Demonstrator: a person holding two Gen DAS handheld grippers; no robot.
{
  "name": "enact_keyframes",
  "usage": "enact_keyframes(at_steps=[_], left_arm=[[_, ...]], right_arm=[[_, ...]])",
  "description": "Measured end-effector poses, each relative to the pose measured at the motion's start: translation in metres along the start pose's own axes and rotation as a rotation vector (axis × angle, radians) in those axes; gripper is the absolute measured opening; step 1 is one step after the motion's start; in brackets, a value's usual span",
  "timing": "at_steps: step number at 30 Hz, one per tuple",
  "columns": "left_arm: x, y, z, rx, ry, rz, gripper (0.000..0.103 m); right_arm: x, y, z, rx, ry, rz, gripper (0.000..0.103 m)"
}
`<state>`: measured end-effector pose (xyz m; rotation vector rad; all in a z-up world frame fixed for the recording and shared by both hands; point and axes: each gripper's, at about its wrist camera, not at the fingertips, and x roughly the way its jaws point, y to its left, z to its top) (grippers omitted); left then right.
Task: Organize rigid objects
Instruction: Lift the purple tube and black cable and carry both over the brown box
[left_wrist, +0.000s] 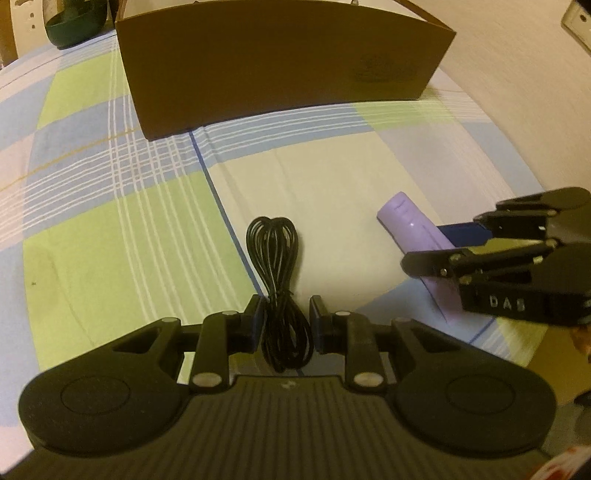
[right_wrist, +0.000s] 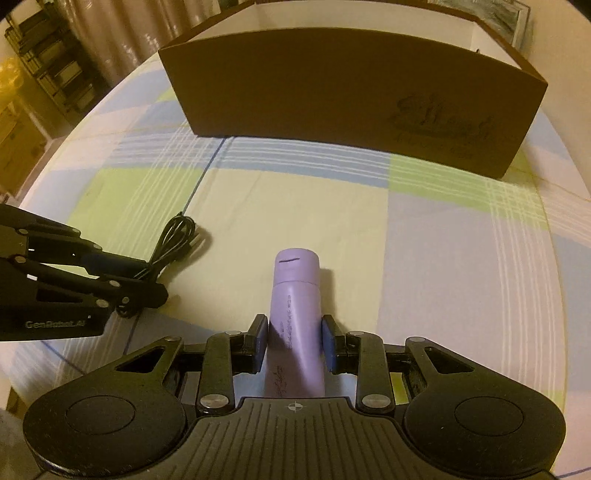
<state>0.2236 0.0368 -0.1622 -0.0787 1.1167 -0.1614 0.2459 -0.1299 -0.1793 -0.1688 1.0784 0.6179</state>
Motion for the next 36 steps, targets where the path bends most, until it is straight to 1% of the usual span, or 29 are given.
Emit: enact_keyframes(at_steps=[5,6,8,11,14,18,24,26,28,36], left_arm=[[0.006,-0.007,0.004,-0.001,-0.003,0.005,0.023],[0.007,-0.009,0.005,0.004,-0.004,0.008,0.023],[0.009,-0.013,0.007,0.012,-0.005,0.01,0.02],[0.01,-0.018,0.01,0.026,-0.005,0.032,0.02],[0.01,-0.017,0.011,0.015,-0.003,0.034,0.02],[0.01,-0.021,0.012,0.034,-0.003,0.048,0.02],[0.009,-0.021,0.011,0.031,-0.002,0.05,0.019],[0.008,-0.02,0.012,0.03,-0.003,0.053,0.014],[0.008,-0.019,0.012,0.023,-0.003,0.054,0.013],[0.007,-0.018,0.013,0.02,-0.005,0.049,0.013]], right_arm=[[0.004,0.0,-0.001,0.018,-0.022,-0.021,0.031],[0.006,0.002,-0.001,0.011,-0.024,-0.028,0.032],[0.007,0.004,-0.002,-0.003,-0.028,-0.042,0.032],[0.008,0.007,-0.002,-0.019,-0.031,-0.057,0.032],[0.009,0.009,-0.003,-0.031,-0.035,-0.069,0.032],[0.011,0.014,-0.003,-0.059,-0.04,-0.088,0.032],[0.011,0.014,-0.003,-0.063,-0.042,-0.084,0.032],[0.011,0.014,-0.003,-0.062,-0.042,-0.082,0.032],[0.01,0.013,-0.003,-0.06,-0.042,-0.08,0.032],[0.009,0.008,-0.003,-0.028,-0.044,-0.056,0.031]])
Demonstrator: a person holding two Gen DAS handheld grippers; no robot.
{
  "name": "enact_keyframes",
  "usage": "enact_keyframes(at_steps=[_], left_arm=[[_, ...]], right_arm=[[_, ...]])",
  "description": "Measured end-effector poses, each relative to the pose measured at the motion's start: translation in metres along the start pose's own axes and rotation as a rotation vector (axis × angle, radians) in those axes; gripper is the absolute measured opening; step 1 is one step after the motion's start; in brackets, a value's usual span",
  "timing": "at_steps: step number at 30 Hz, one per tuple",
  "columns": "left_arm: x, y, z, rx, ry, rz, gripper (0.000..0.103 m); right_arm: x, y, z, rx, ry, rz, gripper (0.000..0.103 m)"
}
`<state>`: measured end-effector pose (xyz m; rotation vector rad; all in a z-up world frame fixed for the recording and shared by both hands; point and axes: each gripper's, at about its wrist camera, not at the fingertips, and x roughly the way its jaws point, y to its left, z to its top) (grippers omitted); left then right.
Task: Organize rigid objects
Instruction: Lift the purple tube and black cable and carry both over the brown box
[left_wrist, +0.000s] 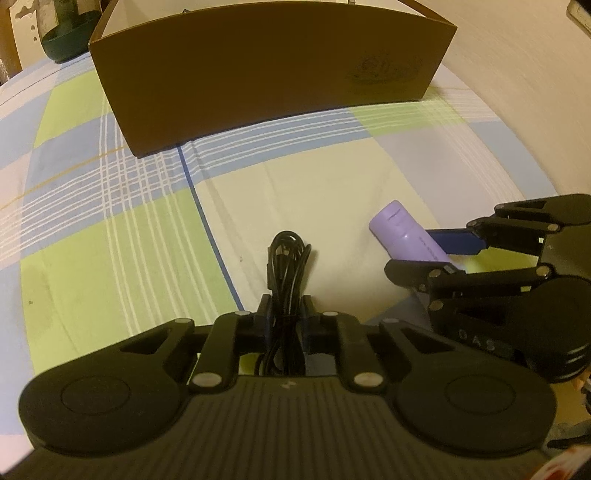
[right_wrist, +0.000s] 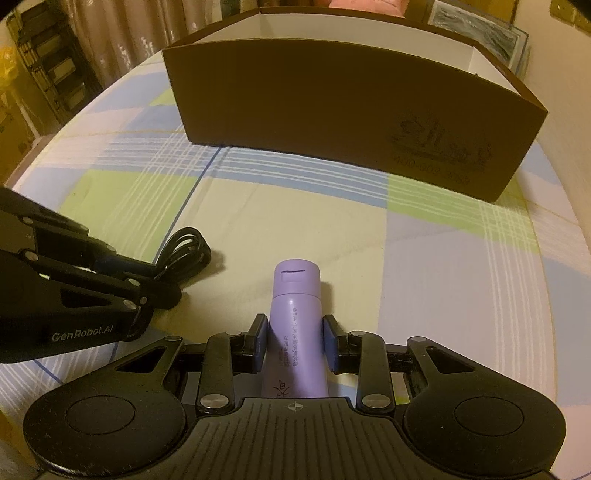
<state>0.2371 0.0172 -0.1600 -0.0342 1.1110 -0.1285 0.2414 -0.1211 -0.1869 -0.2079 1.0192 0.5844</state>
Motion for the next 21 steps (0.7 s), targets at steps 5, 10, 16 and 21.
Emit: enact_keyframes(at_steps=[5,10,16,21], left_arm=[[-0.005,0.001,0.002,-0.001,-0.016,0.002,0.013],[-0.012,0.001,0.008,-0.006,-0.038,0.007,0.013],[-0.02,0.001,0.015,-0.01,-0.059,0.013,0.013],[-0.027,0.0,0.02,-0.014,-0.075,0.016,0.013]], right_arm=[[-0.008,-0.005,0.002,0.025,-0.021,0.017,0.031],[-0.019,-0.01,0.007,0.045,-0.043,0.028,0.031],[-0.028,-0.016,0.012,0.064,-0.049,0.042,0.031],[-0.035,-0.018,0.016,0.07,-0.057,0.048,0.031]])
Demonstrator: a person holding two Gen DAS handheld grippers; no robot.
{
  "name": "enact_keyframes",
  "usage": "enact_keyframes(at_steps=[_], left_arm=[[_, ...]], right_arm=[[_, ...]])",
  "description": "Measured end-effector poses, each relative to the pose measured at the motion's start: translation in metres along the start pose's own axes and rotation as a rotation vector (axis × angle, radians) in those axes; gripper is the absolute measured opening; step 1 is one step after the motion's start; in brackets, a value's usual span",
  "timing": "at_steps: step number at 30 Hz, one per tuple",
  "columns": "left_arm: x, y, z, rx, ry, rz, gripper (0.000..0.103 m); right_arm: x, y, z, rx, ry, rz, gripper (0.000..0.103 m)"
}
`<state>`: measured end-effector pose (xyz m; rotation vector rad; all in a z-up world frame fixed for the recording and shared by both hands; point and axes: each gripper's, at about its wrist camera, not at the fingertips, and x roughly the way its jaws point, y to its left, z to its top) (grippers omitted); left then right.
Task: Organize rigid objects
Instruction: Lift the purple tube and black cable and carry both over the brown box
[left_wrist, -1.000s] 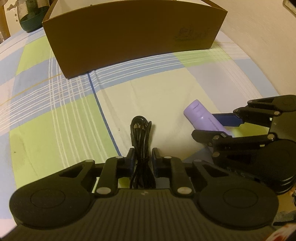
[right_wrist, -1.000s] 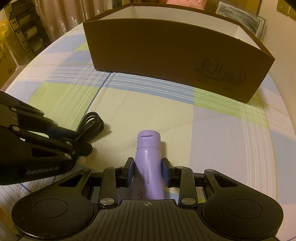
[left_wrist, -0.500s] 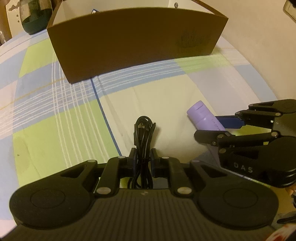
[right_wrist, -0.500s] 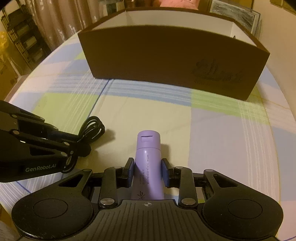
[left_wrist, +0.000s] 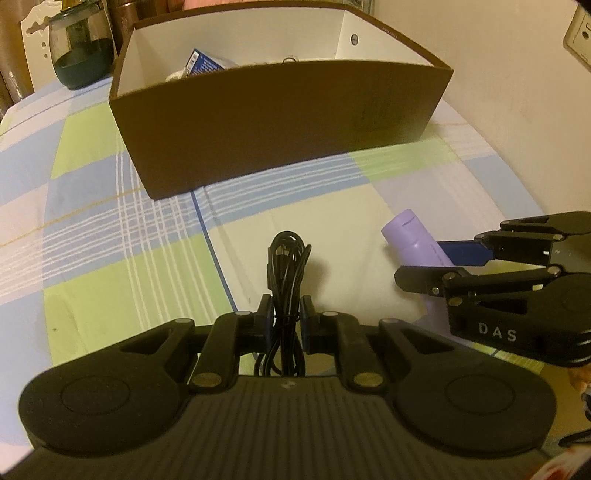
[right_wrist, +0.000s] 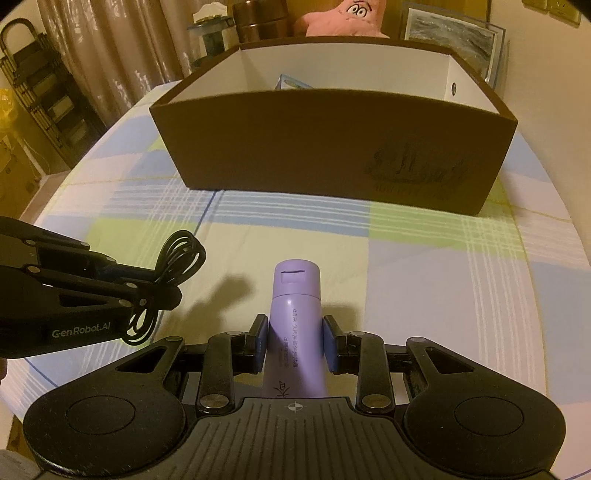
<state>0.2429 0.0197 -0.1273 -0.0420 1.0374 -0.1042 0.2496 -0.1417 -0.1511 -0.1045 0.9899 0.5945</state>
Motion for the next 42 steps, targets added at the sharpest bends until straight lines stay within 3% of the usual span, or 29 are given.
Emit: enact_keyframes(at_steps=[18,42], left_arm=[[-0.03,0.003,0.036,-0.026,-0.095,0.021,0.013],[-0.054,0.009,0.105,-0.044,-0.245,0.084,0.013]], right_arm=[[-0.02,-0.009,0.032,-0.009,-0.071,0.021,0.031],[-0.039,-0.033,0.117,-0.019,-0.207,0.091,0.031]])
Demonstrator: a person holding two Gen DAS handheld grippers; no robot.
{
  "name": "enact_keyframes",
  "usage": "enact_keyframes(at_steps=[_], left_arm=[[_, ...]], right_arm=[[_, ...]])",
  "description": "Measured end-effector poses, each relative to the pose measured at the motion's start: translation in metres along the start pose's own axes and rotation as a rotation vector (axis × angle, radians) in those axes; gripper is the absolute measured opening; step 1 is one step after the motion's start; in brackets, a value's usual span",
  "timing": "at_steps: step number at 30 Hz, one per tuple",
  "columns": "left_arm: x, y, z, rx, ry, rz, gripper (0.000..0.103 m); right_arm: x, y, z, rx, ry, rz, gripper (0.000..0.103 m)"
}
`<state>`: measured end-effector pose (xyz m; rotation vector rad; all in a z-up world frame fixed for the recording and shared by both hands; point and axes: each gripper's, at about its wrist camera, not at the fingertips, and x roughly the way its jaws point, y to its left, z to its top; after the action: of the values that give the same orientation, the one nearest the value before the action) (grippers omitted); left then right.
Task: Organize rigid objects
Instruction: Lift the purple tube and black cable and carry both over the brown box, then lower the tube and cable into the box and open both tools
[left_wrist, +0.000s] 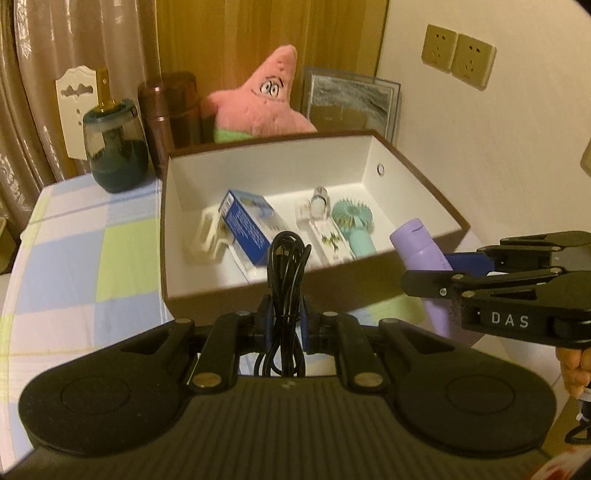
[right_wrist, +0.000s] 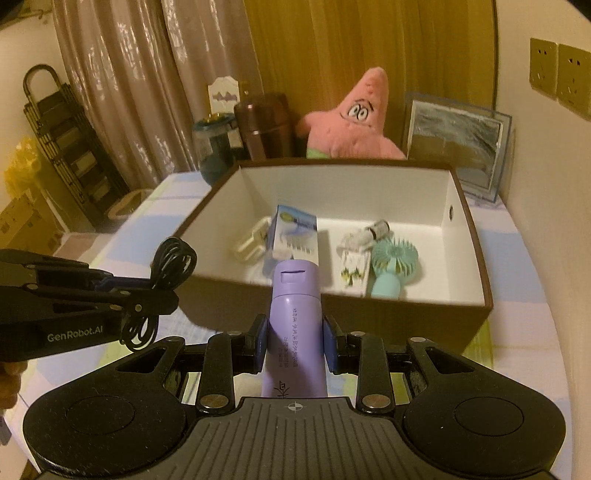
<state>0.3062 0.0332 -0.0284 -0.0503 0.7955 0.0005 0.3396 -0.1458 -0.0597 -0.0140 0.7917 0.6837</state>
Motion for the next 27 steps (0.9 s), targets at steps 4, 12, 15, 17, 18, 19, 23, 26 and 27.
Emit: enact_keyframes(at_steps=[4,12,15,17,18,19,23,26,27], left_arm=[[0.001,0.0,0.015,0.0,-0.027,0.011,0.013],[0.011,0.004,0.041,0.009,-0.05,0.049,0.013],[0.018,0.007,0.049,0.012,-0.051,0.072,0.013],[0.022,0.01,0.055,0.012,-0.049,0.082,0.013],[0.024,0.012,0.058,0.011,-0.048,0.085,0.013],[0.026,0.014,0.061,0.009,-0.046,0.087,0.013],[0.036,0.02,0.069,0.005,-0.035,0.103,0.013],[0.045,0.023,0.074,0.002,-0.021,0.111,0.013],[0.048,0.025,0.075,0.0,-0.016,0.112,0.013]], right_arm=[[0.002,-0.003,0.017,0.001,-0.03,0.011,0.031],[0.013,-0.007,0.048,0.003,-0.063,0.03,0.031],[0.018,-0.009,0.059,0.015,-0.074,0.036,0.031],[0.023,-0.01,0.066,0.02,-0.079,0.035,0.031],[0.025,-0.011,0.069,0.022,-0.08,0.034,0.031],[0.028,-0.011,0.072,0.024,-0.08,0.032,0.031],[0.038,-0.015,0.081,0.039,-0.079,0.026,0.031],[0.048,-0.019,0.087,0.056,-0.073,0.02,0.031],[0.051,-0.02,0.089,0.059,-0.071,0.017,0.031]])
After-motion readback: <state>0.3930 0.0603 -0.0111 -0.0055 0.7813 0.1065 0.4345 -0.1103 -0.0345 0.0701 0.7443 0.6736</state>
